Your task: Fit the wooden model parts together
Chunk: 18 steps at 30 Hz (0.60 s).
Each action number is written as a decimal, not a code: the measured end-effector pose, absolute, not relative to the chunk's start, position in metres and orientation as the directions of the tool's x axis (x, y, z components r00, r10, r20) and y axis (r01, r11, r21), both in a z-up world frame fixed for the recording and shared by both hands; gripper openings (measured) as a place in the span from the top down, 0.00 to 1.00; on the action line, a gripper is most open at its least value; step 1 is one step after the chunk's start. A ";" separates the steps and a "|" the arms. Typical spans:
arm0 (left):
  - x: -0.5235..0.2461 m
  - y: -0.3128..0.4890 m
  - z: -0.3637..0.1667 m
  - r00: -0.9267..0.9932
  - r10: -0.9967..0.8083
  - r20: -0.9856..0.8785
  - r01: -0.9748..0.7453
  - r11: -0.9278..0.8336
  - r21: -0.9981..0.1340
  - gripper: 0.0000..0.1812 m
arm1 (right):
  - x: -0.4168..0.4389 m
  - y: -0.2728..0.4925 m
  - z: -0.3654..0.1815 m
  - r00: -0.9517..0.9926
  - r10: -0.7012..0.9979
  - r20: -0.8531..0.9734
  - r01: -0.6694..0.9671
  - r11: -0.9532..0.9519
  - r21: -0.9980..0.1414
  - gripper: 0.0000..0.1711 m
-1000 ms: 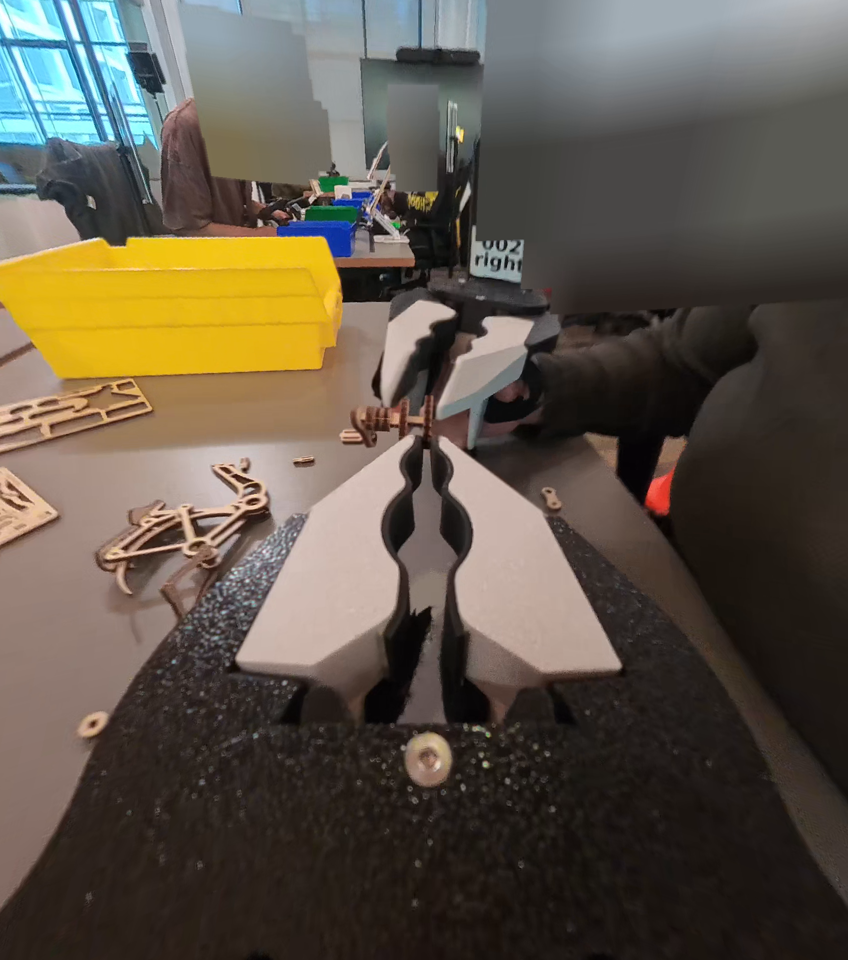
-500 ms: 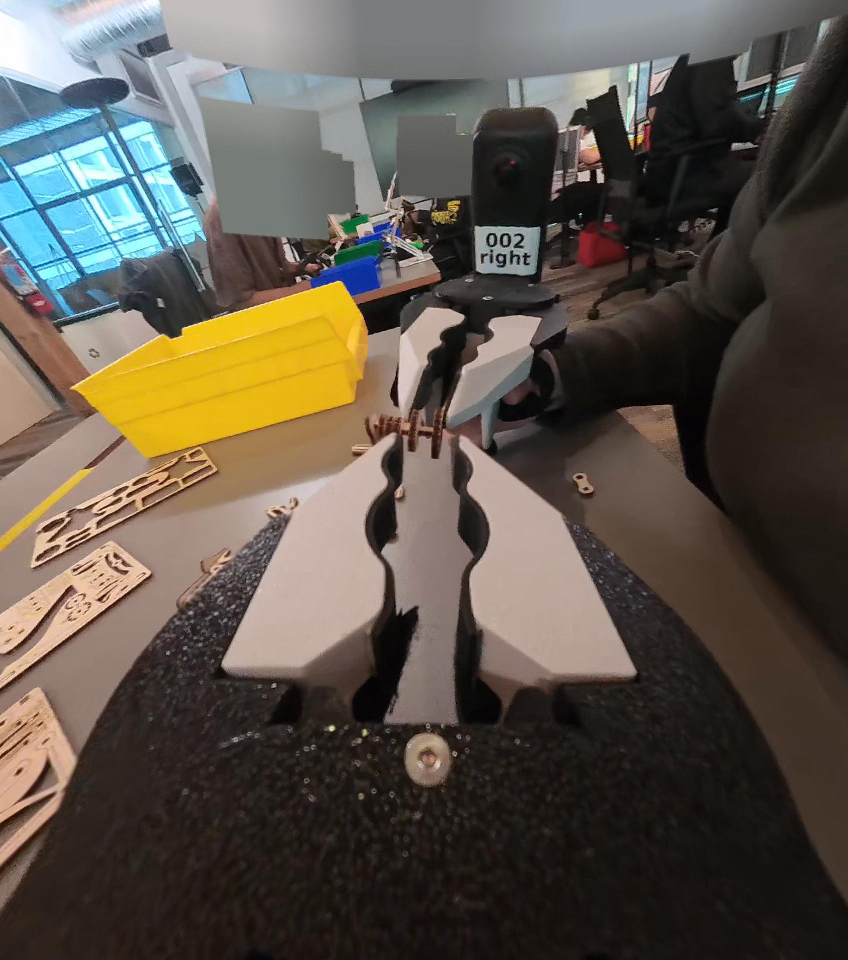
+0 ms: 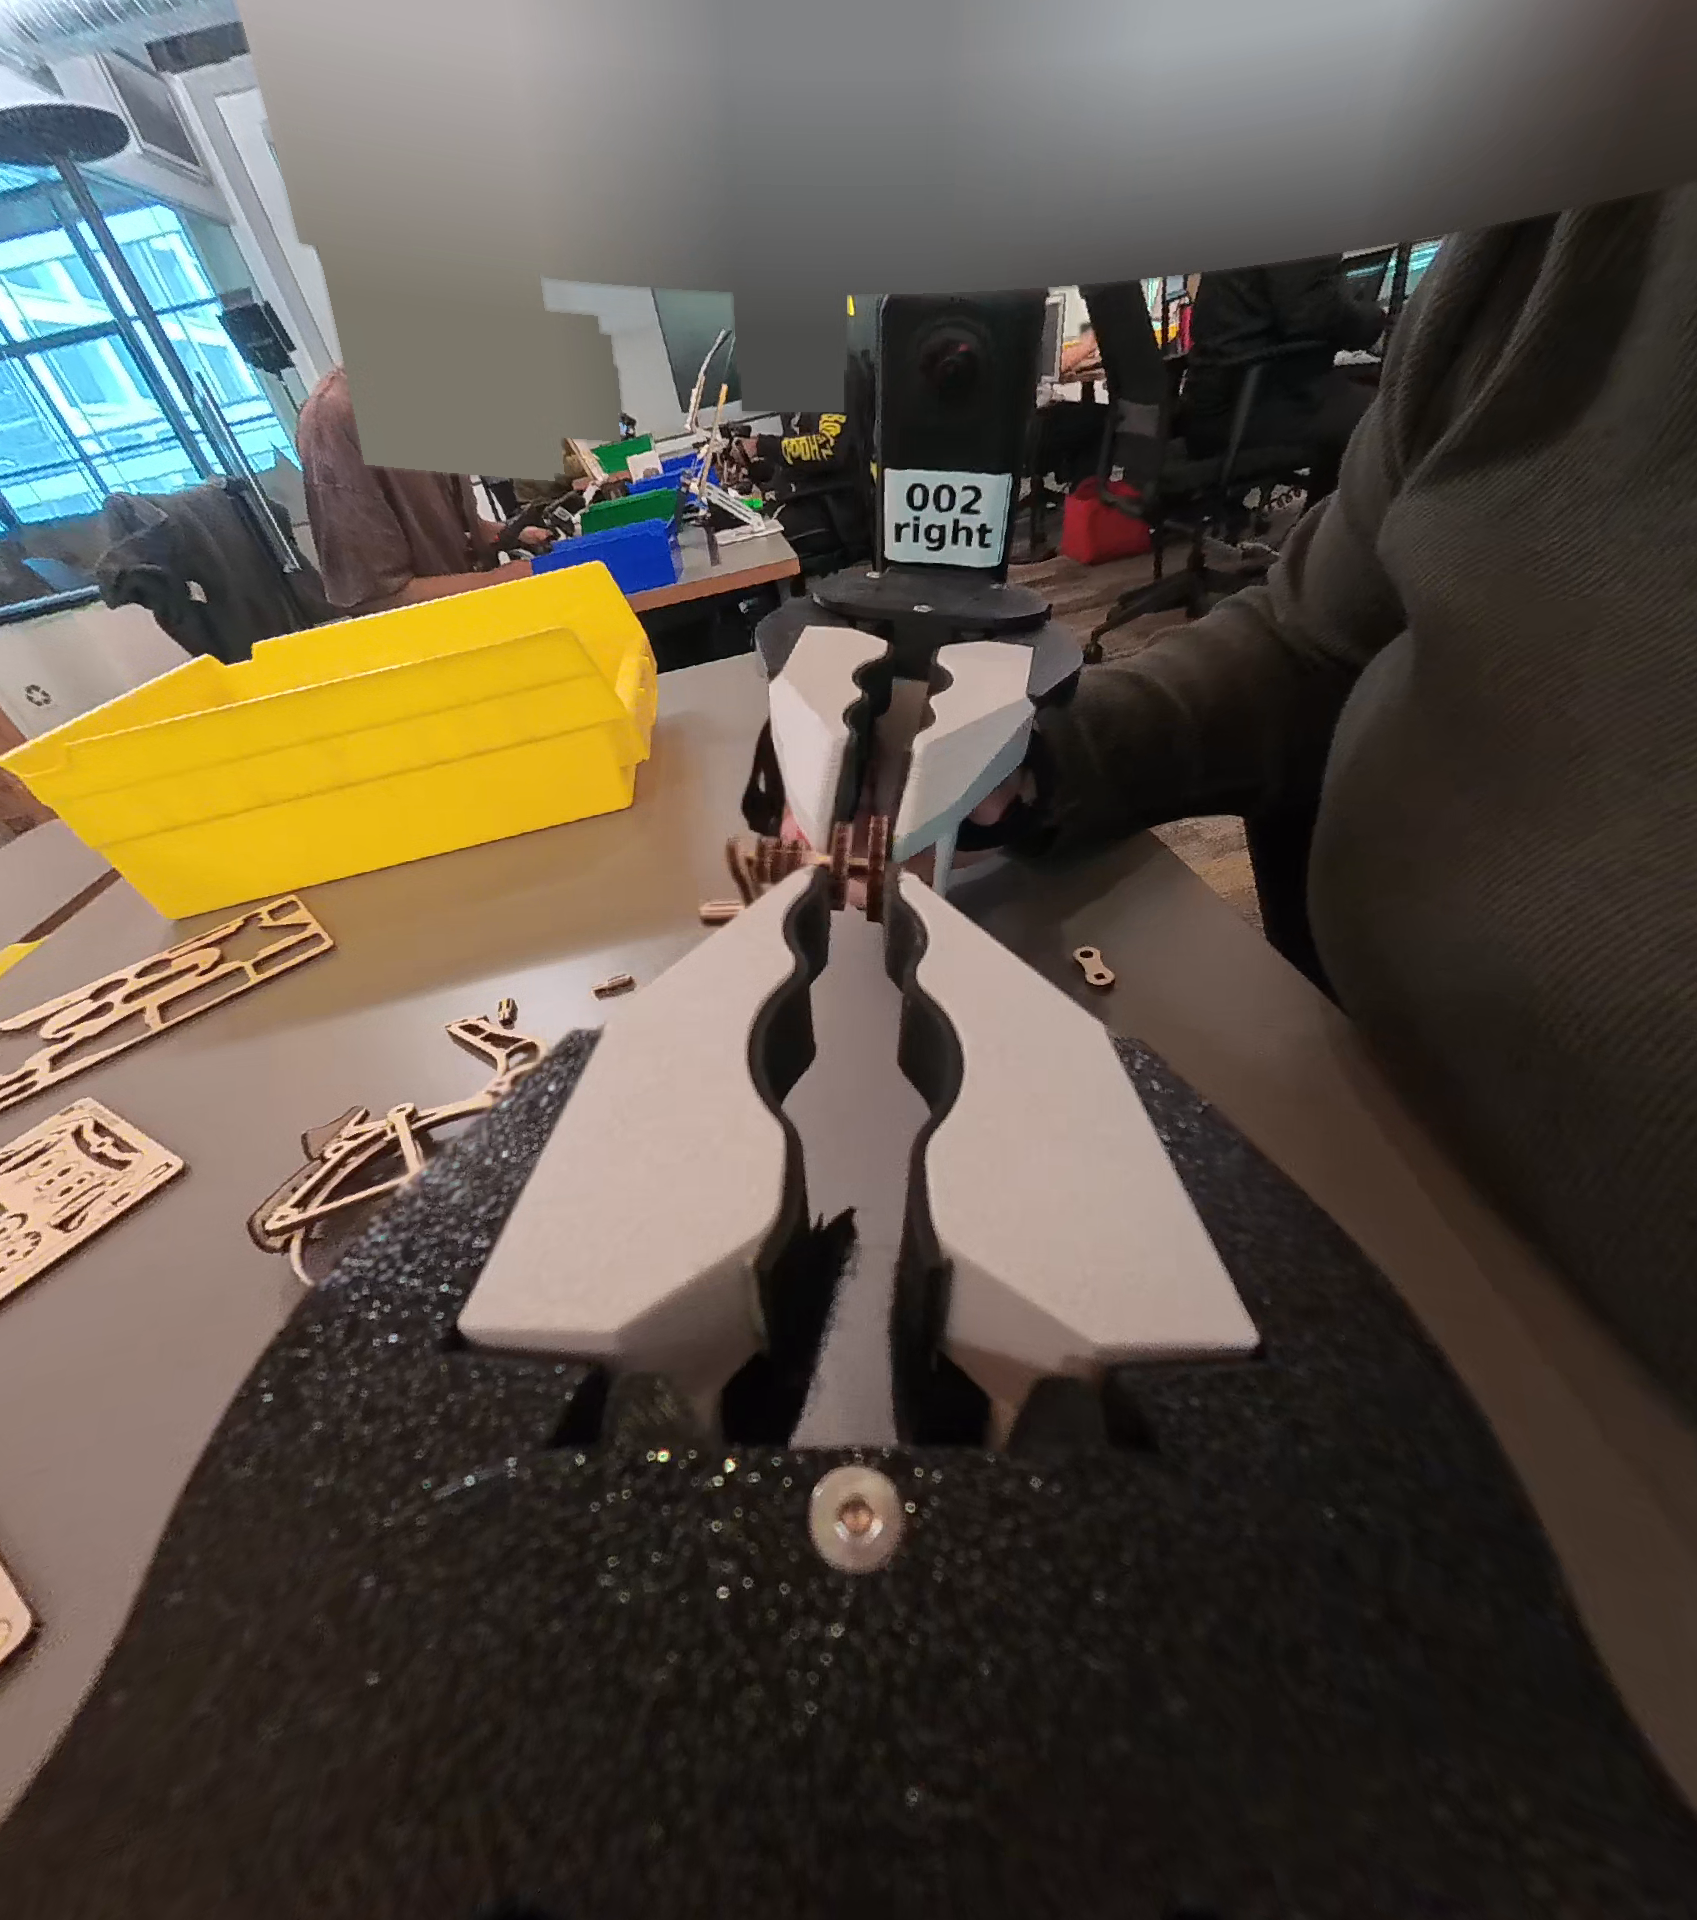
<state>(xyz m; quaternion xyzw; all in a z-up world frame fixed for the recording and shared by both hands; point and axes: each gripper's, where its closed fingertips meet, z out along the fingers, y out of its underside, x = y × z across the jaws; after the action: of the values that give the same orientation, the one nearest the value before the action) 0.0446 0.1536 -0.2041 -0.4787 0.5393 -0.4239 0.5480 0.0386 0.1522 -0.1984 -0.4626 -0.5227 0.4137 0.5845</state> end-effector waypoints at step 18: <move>0.044 0.153 -0.200 0.066 -0.974 -0.216 -0.043 0.214 -0.976 0.98 | 0.041 0.156 -0.196 0.135 0.966 0.219 -0.017 0.223 -0.975 0.86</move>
<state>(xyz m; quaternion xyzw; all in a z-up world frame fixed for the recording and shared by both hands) 0.0443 0.1530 -0.2004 -0.4691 0.5421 -0.4159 0.5595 0.0411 0.1555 -0.1959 -0.4653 -0.5104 0.4148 0.5925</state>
